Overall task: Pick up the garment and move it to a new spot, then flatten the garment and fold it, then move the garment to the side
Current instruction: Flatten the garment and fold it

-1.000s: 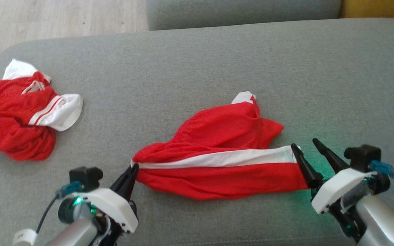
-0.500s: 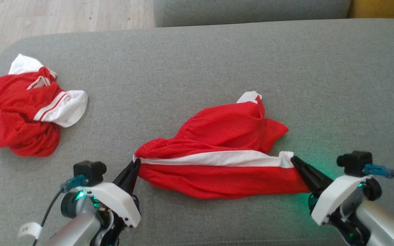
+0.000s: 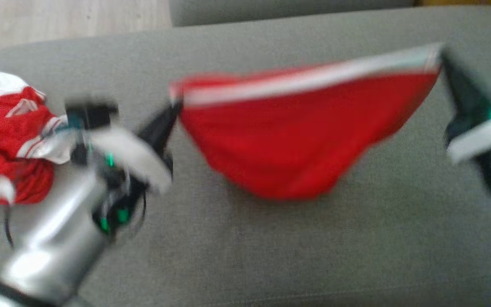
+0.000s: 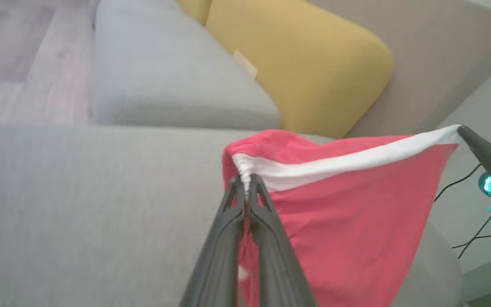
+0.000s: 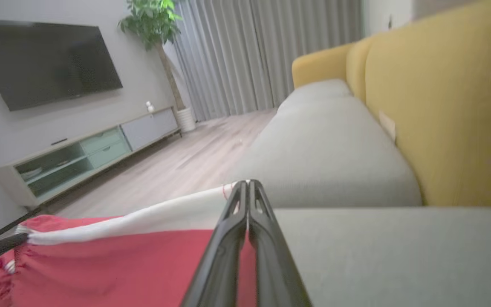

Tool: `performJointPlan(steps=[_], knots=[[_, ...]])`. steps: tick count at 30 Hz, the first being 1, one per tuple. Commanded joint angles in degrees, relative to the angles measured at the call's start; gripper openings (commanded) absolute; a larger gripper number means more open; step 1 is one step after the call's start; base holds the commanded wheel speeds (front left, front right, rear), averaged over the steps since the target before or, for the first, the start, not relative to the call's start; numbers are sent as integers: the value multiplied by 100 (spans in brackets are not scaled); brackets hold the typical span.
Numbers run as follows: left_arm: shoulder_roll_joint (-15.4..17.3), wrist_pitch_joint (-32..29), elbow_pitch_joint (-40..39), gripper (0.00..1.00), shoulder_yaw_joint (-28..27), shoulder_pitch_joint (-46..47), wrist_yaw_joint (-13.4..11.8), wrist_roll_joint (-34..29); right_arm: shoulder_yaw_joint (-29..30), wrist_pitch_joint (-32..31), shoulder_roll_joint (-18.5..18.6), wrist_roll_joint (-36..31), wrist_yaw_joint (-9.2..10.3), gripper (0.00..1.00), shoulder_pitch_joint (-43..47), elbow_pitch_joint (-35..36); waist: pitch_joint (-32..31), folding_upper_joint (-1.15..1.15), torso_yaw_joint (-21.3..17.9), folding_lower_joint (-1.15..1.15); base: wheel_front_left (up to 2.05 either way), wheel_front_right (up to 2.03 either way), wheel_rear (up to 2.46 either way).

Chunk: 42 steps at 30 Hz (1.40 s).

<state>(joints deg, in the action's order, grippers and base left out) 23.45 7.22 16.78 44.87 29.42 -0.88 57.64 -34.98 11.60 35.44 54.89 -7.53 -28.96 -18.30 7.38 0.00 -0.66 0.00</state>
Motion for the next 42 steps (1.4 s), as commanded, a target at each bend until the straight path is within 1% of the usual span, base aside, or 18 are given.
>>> performJointPlan(steps=[1,3,5,8,12,13,15,18,21,22,24,28,30,34,35,36,37,42], knots=[[171,-146,-271,0,-380,807,55,30,154,8,251,35,4,0,-534,159,237,0,-152,0,0,0,0],[85,-420,-300,0,-473,1474,106,61,313,-31,332,-18,4,0,-1135,21,440,0,-250,0,0,0,0],[-30,-614,-159,0,-517,2227,107,-66,421,-56,377,-130,4,0,-1774,-222,671,0,-347,0,0,0,0],[-358,-636,269,0,-538,3357,261,-309,597,51,325,-401,4,0,-2741,-703,991,0,-497,0,0,0,0],[-927,-110,1127,0,-516,4647,490,-747,982,277,137,-858,4,0,-3910,-1276,1314,0,-679,0,0,0,0],[-1206,290,1550,0,-521,5125,556,-928,1114,319,61,-1046,4,0,-4304,-1348,1457,0,-727,0,0,0,0],[-1439,558,1910,0,-558,5434,623,-1019,1202,333,27,-1160,4,0,-4534,-1301,1606,0,-756,0,0,0,0],[-1594,714,2379,0,-546,5476,730,-1094,1217,337,-56,-1199,4,0,-4487,-993,1761,0,-823,0,0,0,0],[-1625,760,2731,0,-446,5167,794,-1161,1193,338,-77,-1123,4,0,-4063,-597,1882,0,-823,0,0,0,0],[-1593,771,2821,0,-432,4852,816,-1223,1189,339,-81,-1063,4,0,-3617,-356,1923,0,-798,0,0,0,0],[-1557,774,2711,0,-529,4404,827,-1308,1275,339,-76,-1046,4,0,-3088,-104,1913,0,-737,0,0,0,0],[-1451,776,2117,0,-536,3208,834,-1614,1728,339,-146,-1111,4,0,-1754,398,1713,0,-566,0,0,0,0],[-1413,776,1767,0,-648,2534,835,-1726,2030,339,-200,-1165,4,0,-1031,633,1540,0,-476,0,0,0,0],[-1344,776,1113,0,-794,1216,836,-2215,2559,340,-438,-1229,4,0,453,1127,1137,0,-335,0,0,0,0],[-1330,777,983,0,-810,910,836,-2357,2639,340,-501,-1216,4,0,797,1286,1045,0,-313,0,0,0,0],[-1330,777,983,0,-810,910,836,-2357,2639,340,-501,-1216,4,0,797,1286,1045,0,-313,0,0,0,0],[-1331,777,862,0,-853,622,836,-2486,2713,340,-563,-1189,4,0,1135,1434,943,0,-288,0,0,0,0],[-1412,777,303,0,-1232,-635,781,-3016,2894,340,-758,-1084,4,0,2506,2087,485,0,-247,0,0,0,0]])
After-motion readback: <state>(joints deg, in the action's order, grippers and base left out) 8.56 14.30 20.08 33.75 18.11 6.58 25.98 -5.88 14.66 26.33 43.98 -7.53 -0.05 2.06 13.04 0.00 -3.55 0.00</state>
